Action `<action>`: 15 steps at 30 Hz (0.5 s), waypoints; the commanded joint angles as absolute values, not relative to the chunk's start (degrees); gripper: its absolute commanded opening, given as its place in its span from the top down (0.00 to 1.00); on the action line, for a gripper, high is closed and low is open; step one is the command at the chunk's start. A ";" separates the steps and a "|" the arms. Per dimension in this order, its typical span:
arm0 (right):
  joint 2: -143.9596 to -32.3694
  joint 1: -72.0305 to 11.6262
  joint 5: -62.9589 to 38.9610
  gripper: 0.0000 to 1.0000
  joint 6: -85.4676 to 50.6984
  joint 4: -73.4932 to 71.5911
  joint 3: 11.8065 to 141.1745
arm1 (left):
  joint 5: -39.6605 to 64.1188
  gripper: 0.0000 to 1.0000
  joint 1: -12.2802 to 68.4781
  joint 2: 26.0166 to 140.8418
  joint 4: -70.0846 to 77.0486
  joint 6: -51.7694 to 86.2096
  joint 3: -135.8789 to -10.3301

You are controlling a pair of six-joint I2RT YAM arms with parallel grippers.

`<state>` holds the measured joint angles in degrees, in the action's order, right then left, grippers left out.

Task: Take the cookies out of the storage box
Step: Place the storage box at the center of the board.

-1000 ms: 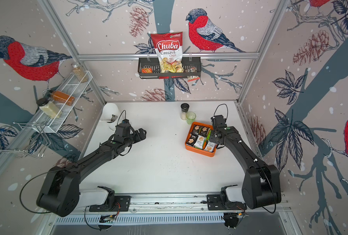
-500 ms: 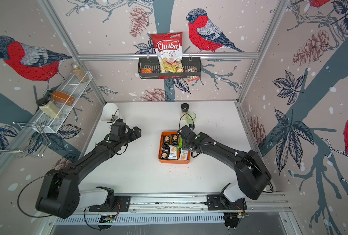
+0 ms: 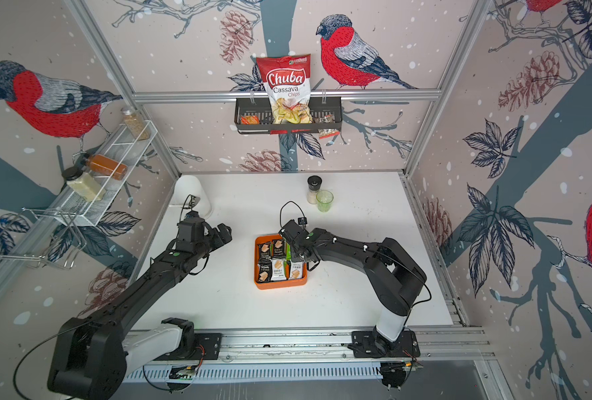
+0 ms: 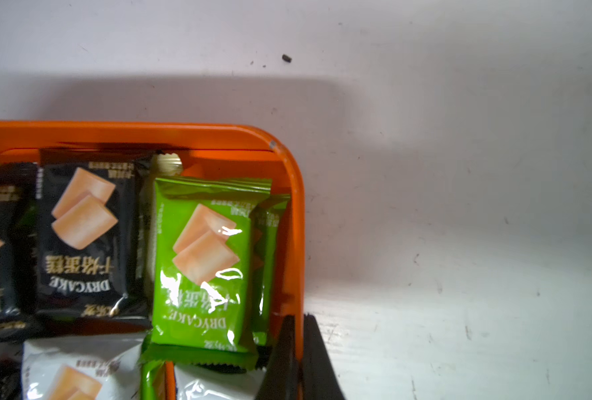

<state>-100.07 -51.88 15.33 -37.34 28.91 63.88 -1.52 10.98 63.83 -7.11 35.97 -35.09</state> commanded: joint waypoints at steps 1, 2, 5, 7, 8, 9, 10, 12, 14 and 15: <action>-100.79 -52.12 15.10 0.93 -35.90 26.59 64.49 | -2.02 0.04 10.90 62.96 -8.06 36.11 -34.74; -100.87 -52.10 15.27 0.88 -35.70 27.07 64.75 | -2.02 0.04 10.90 62.78 -8.09 36.17 -34.71; -100.49 -51.99 16.04 0.65 -35.60 29.44 66.13 | -2.12 0.04 10.88 62.47 -8.40 36.71 -34.62; -99.88 -51.97 16.22 0.54 -35.60 31.23 67.31 | -1.94 0.04 10.90 62.64 -8.76 37.08 -34.74; -99.59 -51.87 15.94 0.50 -35.60 32.37 68.02 | -1.61 0.04 10.89 62.75 -8.87 37.26 -34.78; -99.34 -51.77 15.45 0.48 -35.60 33.68 69.09 | -1.26 0.04 10.88 62.88 -8.79 37.57 -34.72; -99.20 -51.67 15.17 0.47 -35.52 34.76 69.97 | -1.00 0.04 10.90 63.06 -8.64 37.79 -34.72; -99.11 -51.63 14.37 0.46 -35.21 36.98 72.15 | -0.51 0.04 10.90 63.31 -8.27 38.26 -34.64; -99.30 -51.56 12.95 0.44 -35.20 38.27 74.40 | -0.18 0.04 10.85 63.70 -7.85 38.57 -34.58; -99.63 -51.56 11.83 0.44 -35.34 38.70 75.51 | -0.07 0.04 10.85 63.94 -7.69 38.73 -34.54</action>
<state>-99.59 -51.64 14.26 -35.92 34.94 73.19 -1.17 10.98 63.53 -7.97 37.67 -34.83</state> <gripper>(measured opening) 0.557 0.958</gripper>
